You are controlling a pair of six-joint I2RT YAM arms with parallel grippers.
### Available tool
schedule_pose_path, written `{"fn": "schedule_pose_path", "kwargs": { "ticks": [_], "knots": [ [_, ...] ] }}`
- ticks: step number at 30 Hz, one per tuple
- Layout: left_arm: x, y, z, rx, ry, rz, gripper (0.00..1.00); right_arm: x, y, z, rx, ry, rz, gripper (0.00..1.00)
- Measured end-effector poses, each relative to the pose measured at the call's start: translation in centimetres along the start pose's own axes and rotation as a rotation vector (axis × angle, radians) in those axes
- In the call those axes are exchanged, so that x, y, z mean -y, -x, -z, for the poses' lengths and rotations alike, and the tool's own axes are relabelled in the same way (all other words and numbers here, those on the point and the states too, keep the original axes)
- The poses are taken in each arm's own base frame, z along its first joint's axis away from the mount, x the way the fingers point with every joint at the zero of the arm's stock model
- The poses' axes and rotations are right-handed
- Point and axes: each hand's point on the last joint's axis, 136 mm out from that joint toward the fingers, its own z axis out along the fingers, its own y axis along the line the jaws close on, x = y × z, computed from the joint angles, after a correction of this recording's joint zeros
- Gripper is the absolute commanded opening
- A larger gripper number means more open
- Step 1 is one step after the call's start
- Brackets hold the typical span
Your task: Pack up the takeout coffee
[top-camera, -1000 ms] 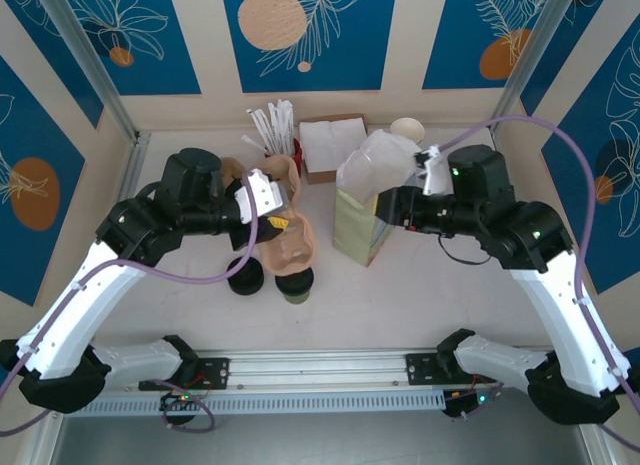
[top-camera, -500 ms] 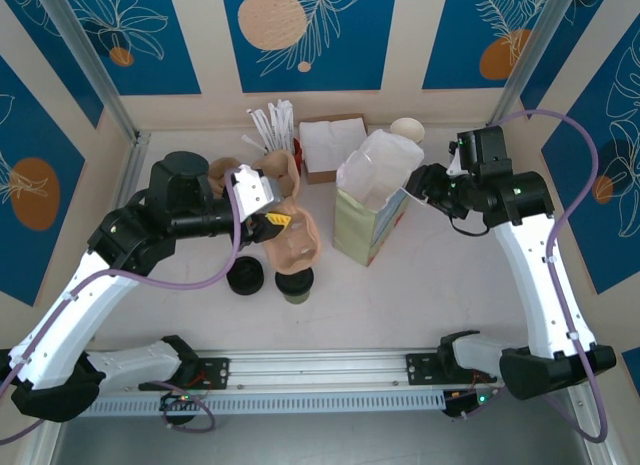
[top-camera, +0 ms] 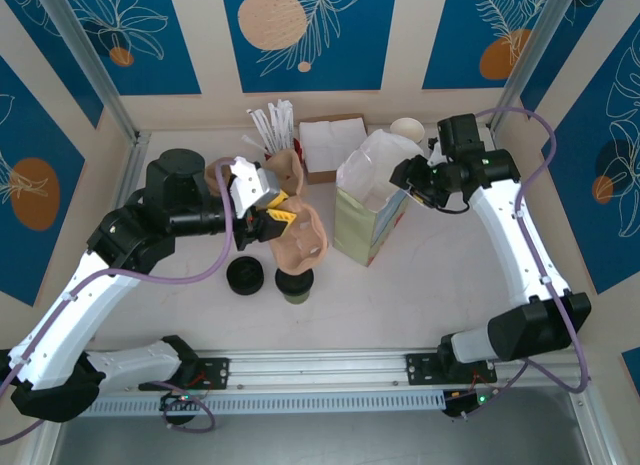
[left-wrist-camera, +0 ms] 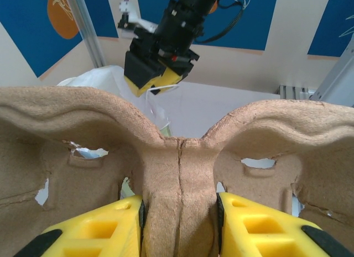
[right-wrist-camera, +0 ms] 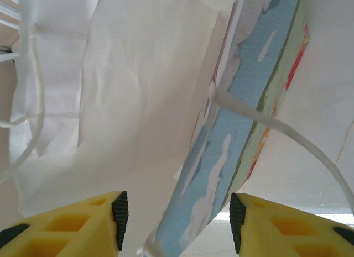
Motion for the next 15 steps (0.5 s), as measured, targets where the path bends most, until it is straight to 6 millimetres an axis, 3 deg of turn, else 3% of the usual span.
{"fn": "schedule_pose_path", "kwargs": {
  "ticks": [2,10,15],
  "knots": [
    [0.1,0.4,0.0,0.012,-0.007,0.006,0.34,0.2,0.1,-0.5,-0.011,-0.008,-0.008,0.48],
    [-0.4,3.5,-1.1,0.074,-0.045,0.023,0.33,0.2,0.5,-0.8,-0.016,-0.003,0.009,0.15],
    [-0.3,5.0,-2.0,0.100,-0.079,0.030,0.32,-0.4,0.9,-0.7,-0.020,0.013,0.038,0.08]
  ]
}}
